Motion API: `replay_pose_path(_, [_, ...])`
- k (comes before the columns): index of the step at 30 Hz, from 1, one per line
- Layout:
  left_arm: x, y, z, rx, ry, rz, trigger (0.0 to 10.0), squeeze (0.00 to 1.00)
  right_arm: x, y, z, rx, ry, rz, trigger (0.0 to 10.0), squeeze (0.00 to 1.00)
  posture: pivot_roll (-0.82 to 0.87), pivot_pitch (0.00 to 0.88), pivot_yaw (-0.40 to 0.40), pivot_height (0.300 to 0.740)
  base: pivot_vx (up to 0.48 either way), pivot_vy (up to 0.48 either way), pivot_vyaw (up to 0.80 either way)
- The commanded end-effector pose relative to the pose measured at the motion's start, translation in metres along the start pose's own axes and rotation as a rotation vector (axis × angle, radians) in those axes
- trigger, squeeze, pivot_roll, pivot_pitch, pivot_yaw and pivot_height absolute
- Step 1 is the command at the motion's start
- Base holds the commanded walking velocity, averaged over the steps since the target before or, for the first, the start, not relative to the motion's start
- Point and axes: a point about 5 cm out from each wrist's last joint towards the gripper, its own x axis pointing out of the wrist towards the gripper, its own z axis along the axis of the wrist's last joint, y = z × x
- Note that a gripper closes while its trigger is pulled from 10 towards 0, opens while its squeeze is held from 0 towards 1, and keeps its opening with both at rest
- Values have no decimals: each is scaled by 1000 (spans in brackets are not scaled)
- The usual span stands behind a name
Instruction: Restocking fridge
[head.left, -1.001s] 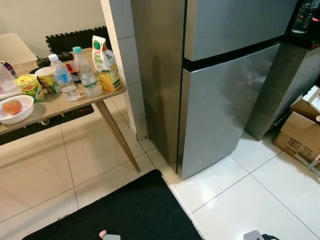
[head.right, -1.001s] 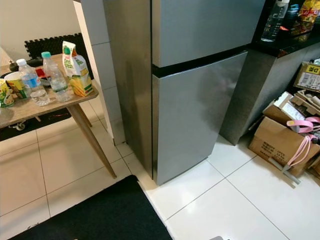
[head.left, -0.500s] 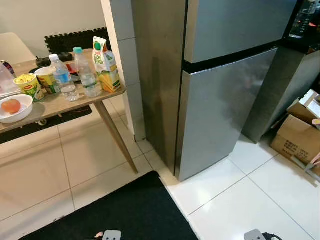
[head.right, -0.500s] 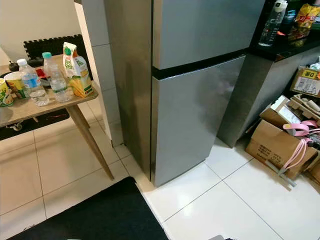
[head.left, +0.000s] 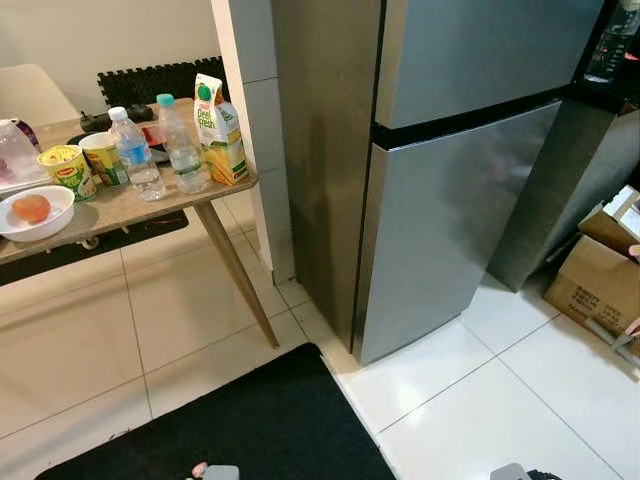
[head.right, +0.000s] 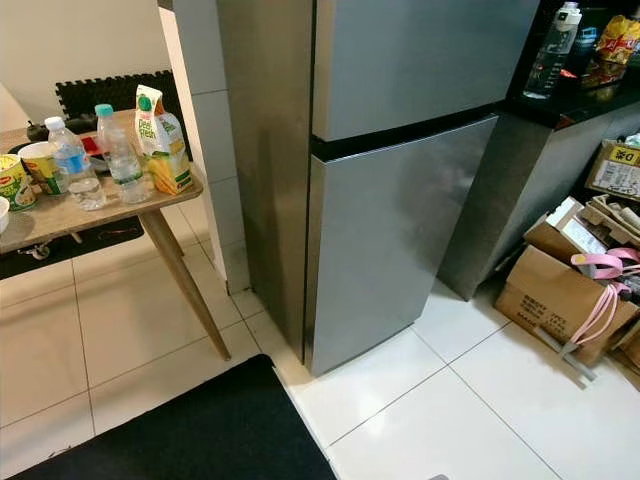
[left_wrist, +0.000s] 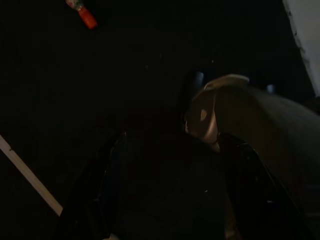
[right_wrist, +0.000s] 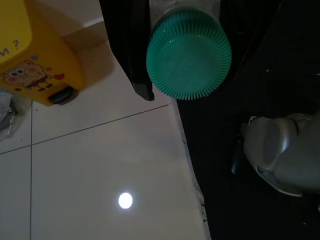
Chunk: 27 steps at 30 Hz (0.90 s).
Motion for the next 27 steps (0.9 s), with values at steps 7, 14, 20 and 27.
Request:
replay_pose_path(7, [-2, 0, -11, -5, 26, 3, 10000, 0, 1, -1, 6, -11, -6, -13, 10000, 0, -49, 0, -31, 740, 0, 0, 0])
replay_pose_path(14, [-3, 7, -11, 36, 36, 1, 10000, 0, -1, -1, -9, -26, 28, -43, 10000, 0, -85, 0, 20, 740, 0, 0, 0])
replay_pose_path(20, [-5, 21, -6, 92, 40, 15, 10000, 0, -3, 3, -27, 19, 61, -65, 10000, 0, -127, 0, 64, 740, 0, 0, 0])
replay_pose_path(27, [-2, 23, 18, 78, -18, 31, 10000, 0, -4, 6, -33, 34, 74, -63, 10000, 0, -125, 0, 55, 740, 0, 0, 0])
